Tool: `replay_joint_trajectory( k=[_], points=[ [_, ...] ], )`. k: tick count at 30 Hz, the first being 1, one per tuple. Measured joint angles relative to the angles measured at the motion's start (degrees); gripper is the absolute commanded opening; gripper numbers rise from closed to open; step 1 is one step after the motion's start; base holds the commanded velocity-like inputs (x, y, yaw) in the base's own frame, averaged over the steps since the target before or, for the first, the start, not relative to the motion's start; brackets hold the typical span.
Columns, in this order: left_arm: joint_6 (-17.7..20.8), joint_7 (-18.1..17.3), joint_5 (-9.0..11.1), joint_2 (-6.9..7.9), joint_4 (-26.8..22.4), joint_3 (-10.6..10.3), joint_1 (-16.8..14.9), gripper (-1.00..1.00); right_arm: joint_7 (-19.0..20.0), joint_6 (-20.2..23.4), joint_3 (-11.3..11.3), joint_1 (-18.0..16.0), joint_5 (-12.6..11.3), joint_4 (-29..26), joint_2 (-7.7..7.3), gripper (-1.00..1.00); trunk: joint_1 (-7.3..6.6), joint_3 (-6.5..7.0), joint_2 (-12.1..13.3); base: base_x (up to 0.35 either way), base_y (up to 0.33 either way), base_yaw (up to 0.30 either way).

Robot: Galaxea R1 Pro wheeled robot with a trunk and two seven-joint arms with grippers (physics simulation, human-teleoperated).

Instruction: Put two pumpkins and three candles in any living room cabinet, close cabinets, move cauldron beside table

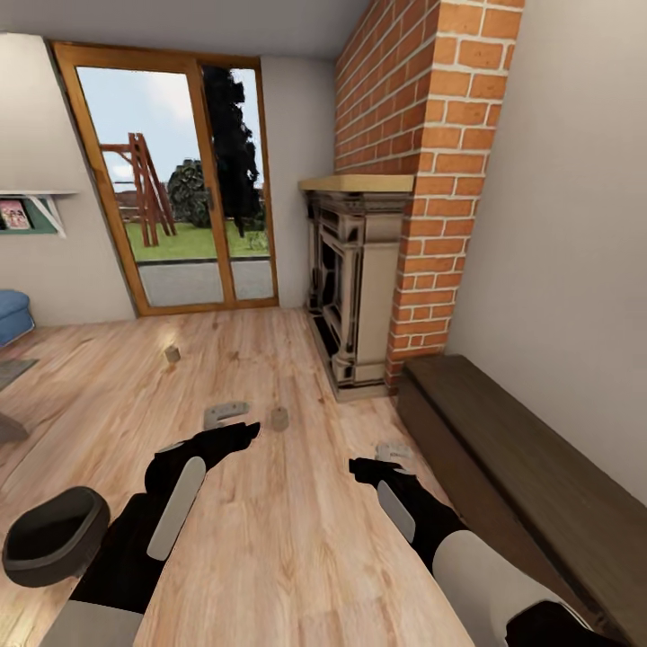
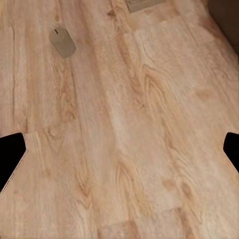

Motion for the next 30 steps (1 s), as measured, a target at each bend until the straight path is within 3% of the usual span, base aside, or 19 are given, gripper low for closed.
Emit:
replay_joint_trajectory(
  k=[12, 30],
  points=[
    [0.0, 0.0, 0.06, 0.03, 0.0, 0.0, 0.0, 1.0, -0.04, 0.0, 0.0, 0.0, 0.0, -0.01, 0.08, 1.0, 0.0, 0.19, 0.0, 0.336, 0.009, 0.287],
    [0.01, 0.0, 0.09, 0.04, 0.0, 0.02, 0.0, 1.0, -0.12, 0.0, 0.01, 0.0, 0.04, -0.01, 0.08, 1.0, 0.0, 0.61, 0.0, 0.311, 0.125, 0.287]
  ],
)
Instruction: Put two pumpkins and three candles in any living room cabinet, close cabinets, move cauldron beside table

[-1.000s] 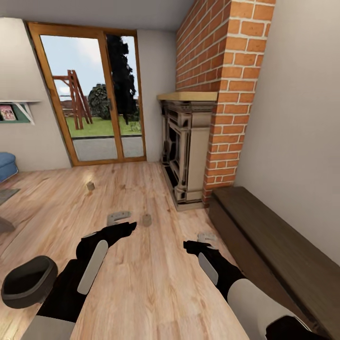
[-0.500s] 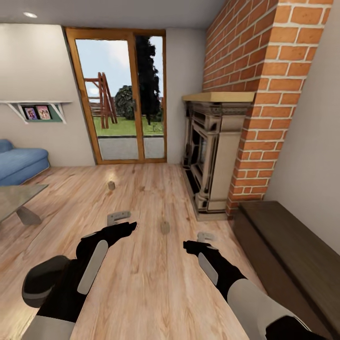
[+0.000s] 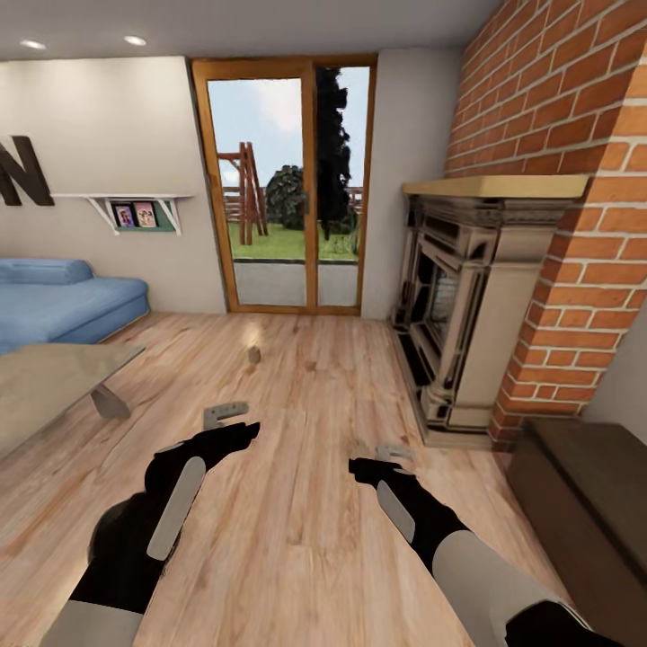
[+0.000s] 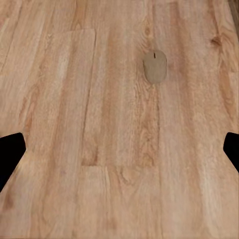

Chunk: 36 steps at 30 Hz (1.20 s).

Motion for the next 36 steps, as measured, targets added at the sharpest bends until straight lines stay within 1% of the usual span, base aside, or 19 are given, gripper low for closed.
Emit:
replay_joint_trajectory(
  k=[13, 18, 26, 31, 36],
  points=[
    [-0.01, 0.0, 0.0, -0.01, 0.0, -0.02, 0.0, 1.0, 0.08, 0.0, -0.01, 0.0, 0.0, 0.0, 0.0, 1.0, 0.01, 0.32, 0.0, 0.287, 0.097, 0.287],
    [-0.01, -0.01, -0.02, 0.03, 0.0, 0.04, 0.0, 1.0, 0.17, 0.0, -0.01, -0.01, 0.05, 0.0, -0.04, 1.0, 0.03, 0.44, 0.0, 0.047, 0.006, 0.287],
    [-0.01, 0.16, 0.12, -0.3, -0.18, -0.08, 0.0, 1.0, 0.34, 0.0, -0.01, -0.01, -0.01, 0.0, -0.05, 1.0, 0.03, 0.65, 0.0, 0.003, 0.0, 0.286],
    [-0.01, 0.17, 0.1, -0.17, -0.33, -0.02, 0.0, 1.0, 0.35, 0.0, -0.01, 0.0, -0.01, 0.0, -0.03, 1.0, 0.03, 0.82, 0.0, 0.004, 0.0, 0.284],
    [-0.01, 0.17, 0.03, -0.18, -0.28, -0.03, 0.0, 1.0, 0.35, 0.0, -0.01, 0.0, 0.03, 0.0, 0.0, 1.0, 0.01, 0.99, 0.0, 0.164, 0.0, 0.284]
  ],
)
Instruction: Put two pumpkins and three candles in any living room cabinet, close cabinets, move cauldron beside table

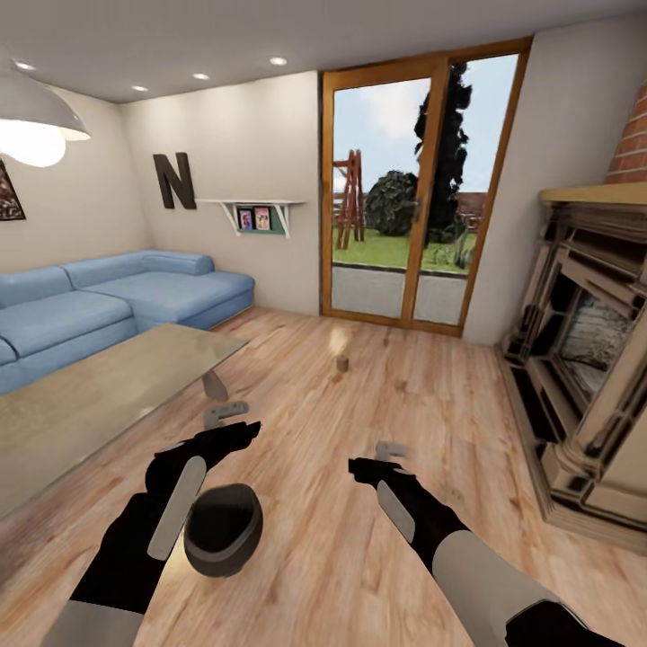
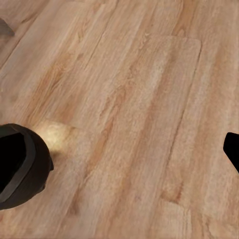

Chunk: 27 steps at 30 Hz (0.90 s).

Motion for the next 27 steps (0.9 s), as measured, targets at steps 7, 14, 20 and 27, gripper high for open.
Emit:
replay_joint_trajectory(
  k=[7, 14, 20, 27],
  points=[
    [0.0, 0.0, 0.05, 0.08, 0.06, -0.04, 0.0, 1.0, 0.0, -0.06, 0.0, 0.0, 0.02, 0.0, 0.0, 1.0, 0.02, 0.23, 0.0, 0.136, 0.0, 0.273],
    [0.0, 0.0, -0.02, 0.08, 0.1, -0.02, 0.0, 1.0, -0.01, -0.06, 0.0, 0.01, 0.01, -0.01, -0.04, 1.0, 0.02, 0.28, 0.0, 0.023, 0.0, 0.036],
    [0.0, 0.0, 0.04, 0.13, 0.11, -0.03, 0.0, 1.0, -0.01, -0.08, 0.0, 0.01, 0.01, -0.01, -0.08, 1.0, 0.01, 0.28, 0.0, 0.143, 0.0, 0.0],
    [0.0, 0.0, 0.07, 0.12, 0.1, -0.05, 0.0, 1.0, 0.0, -0.09, 0.0, 0.0, 0.02, 0.0, -0.03, 1.0, 0.02, 0.28, 0.0, 0.023, 0.0, 0.103]
  ],
)
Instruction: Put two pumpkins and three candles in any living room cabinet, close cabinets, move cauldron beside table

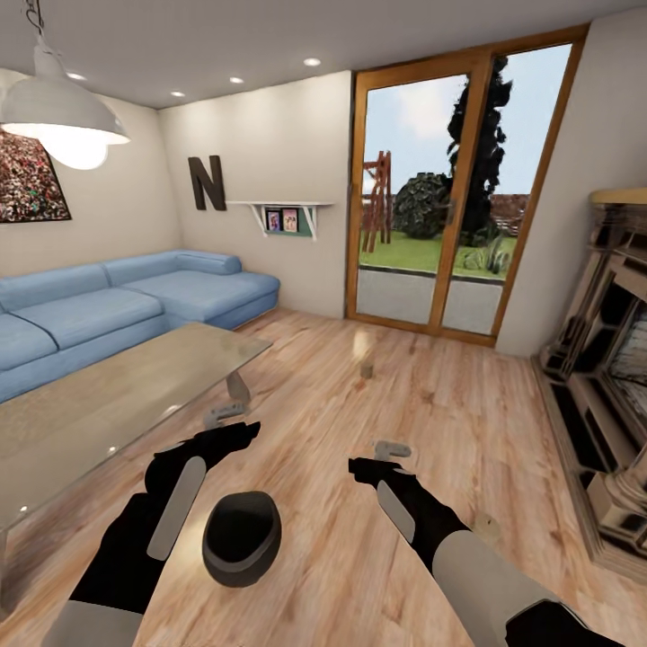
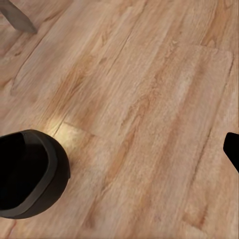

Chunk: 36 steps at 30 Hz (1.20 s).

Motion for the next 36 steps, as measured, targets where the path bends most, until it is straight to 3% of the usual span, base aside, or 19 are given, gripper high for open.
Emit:
replay_joint_trajectory(
  k=[23, 31, 36],
  points=[
    [0.07, 0.0, 0.26, -0.11, 0.19, -0.17, -0.02, 1.0, -0.24, 0.09, 0.08, 0.0, 0.06, 0.0, 0.14, 1.0, -0.02, 0.0, 0.0, 0.187, -0.007, 0.281],
    [5.49, 0.3, 0.15, -0.2, 1.33, 0.58, -0.18, 1.0, -0.58, 0.07, 0.09, 0.0, 0.03, -0.01, 0.2, 1.0, -0.02, 0.0, 0.0, 0.202, -0.083, 0.115],
    [5.97, 0.34, 0.11, -0.07, 6.93, 1.78, -2.08, 1.0, -0.63, 0.15, 0.08, 0.0, 0.01, 0.05, 0.22, 1.0, -0.01, 0.0, 0.0, 0.173, -0.105, 0.005]
  ],
)
